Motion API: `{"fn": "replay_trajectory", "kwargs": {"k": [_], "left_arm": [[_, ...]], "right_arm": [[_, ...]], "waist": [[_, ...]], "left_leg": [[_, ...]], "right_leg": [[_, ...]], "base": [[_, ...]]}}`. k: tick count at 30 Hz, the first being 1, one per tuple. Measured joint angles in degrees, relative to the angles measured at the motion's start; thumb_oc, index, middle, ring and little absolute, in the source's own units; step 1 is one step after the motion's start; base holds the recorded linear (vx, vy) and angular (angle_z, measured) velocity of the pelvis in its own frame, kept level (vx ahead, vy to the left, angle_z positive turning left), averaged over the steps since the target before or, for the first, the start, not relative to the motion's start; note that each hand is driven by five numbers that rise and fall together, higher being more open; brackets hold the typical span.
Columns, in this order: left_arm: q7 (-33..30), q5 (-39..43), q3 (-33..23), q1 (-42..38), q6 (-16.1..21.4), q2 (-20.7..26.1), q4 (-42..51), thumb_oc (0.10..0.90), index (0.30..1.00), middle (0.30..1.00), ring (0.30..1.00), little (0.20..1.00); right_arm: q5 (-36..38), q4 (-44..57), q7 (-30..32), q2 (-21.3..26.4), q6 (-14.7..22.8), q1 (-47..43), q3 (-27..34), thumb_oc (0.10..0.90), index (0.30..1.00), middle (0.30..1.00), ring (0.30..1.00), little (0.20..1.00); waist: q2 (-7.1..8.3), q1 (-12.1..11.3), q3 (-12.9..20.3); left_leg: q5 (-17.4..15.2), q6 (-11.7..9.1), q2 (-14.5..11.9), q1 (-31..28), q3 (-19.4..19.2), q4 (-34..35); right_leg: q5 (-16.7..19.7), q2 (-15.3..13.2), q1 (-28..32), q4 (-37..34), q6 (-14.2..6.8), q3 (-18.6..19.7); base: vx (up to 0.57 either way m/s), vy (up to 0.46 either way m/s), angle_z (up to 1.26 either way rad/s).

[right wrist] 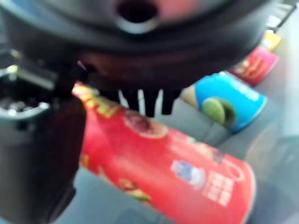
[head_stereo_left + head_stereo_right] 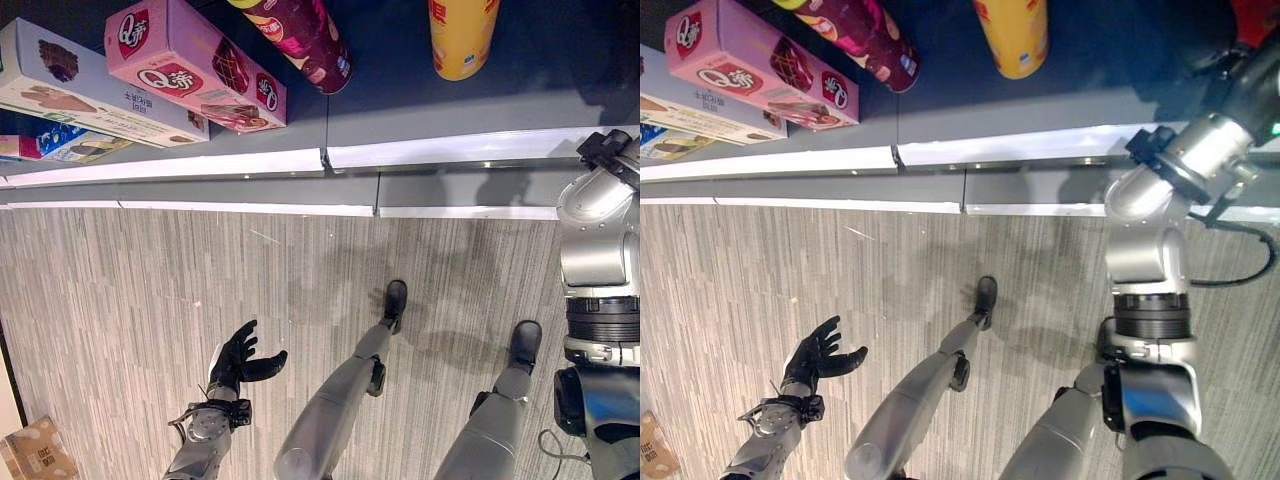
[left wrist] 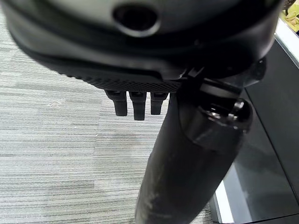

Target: Put the goods on the table back onto the shelves and tidy them up.

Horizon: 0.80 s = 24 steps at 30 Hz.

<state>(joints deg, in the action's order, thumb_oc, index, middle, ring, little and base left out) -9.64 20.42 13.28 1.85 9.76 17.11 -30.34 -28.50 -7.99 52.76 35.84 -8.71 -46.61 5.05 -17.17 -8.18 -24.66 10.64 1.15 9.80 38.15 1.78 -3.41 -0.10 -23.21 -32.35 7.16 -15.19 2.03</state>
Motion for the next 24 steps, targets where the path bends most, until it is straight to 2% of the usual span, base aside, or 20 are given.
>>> {"fn": "replay_trajectory", "kwargs": {"k": [4, 7, 10, 17, 24], "left_arm": [[-0.1, -0.3, 0.0, 0.0, 0.0, 0.0, 0.0, 0.800, 0.900, 0.900, 0.900, 0.900], [-0.1, -0.3, 0.0, 0.0, -0.1, 0.0, 0.0, 0.800, 0.900, 0.900, 0.900, 0.900], [-0.1, -0.3, 0.0, 0.0, -0.1, 0.0, -0.1, 0.800, 0.900, 0.900, 0.900, 0.900], [0.0, -0.5, 0.0, 0.0, -0.2, 0.0, -1.0, 0.800, 0.900, 0.900, 0.900, 0.900], [0.0, -1.3, 0.0, 0.0, -1.3, 0.0, -3.0, 0.800, 0.900, 0.900, 0.900, 0.900]], "right_arm": [[0.0, 0.0, 0.0, -0.8, 0.0, 1.0, 0.0, 0.800, 0.900, 0.900, 0.900, 0.900], [0.0, 4.4, 0.0, -2.7, 0.0, 5.1, 0.4, 0.800, 0.900, 0.900, 0.900, 0.900], [-0.1, 4.4, 0.0, -2.9, 0.0, 5.4, 0.6, 0.800, 0.900, 0.900, 0.900, 0.900], [-0.1, 4.4, 0.0, -4.0, 0.2, 7.2, 0.5, 0.800, 0.900, 0.900, 0.900, 0.900], [0.6, 6.8, -0.9, -7.6, 3.0, 8.0, 0.3, 0.800, 0.900, 0.900, 0.900, 0.900]], "waist": [[0.00, 0.0, 0.0], [-0.01, 0.2, 0.0], [-0.01, 1.2, 0.0], [-0.02, 1.4, 0.0], [0.00, 2.6, 0.0]], "left_leg": [[0.0, 0.0, 0.0, 0.0, -0.3, -0.3], [0.0, 0.0, -0.1, -1.2, -0.5, -0.4], [0.0, 0.0, -0.2, -1.4, -0.6, -1.0], [-0.1, -0.1, -0.6, -1.8, -1.0, -1.8], [-0.4, -0.5, -1.4, -2.8, -1.1, -2.0]], "right_leg": [[0.0, 0.0, 0.0, 0.3, 0.0, 0.1], [0.0, 0.0, 0.9, 0.7, 0.0, 0.3], [0.1, 0.0, 1.3, 0.8, 0.3, 0.2], [0.8, 0.1, 1.9, 0.7, 0.6, -0.1], [1.3, 1.0, 2.9, 0.6, 0.5, -0.2]], "base": [[-0.03, -0.006, -0.01], [-0.06, -0.024, -0.02], [-0.06, -0.025, -0.01], [-0.03, -0.020, -0.04], [-0.01, -0.004, -0.02]]}}
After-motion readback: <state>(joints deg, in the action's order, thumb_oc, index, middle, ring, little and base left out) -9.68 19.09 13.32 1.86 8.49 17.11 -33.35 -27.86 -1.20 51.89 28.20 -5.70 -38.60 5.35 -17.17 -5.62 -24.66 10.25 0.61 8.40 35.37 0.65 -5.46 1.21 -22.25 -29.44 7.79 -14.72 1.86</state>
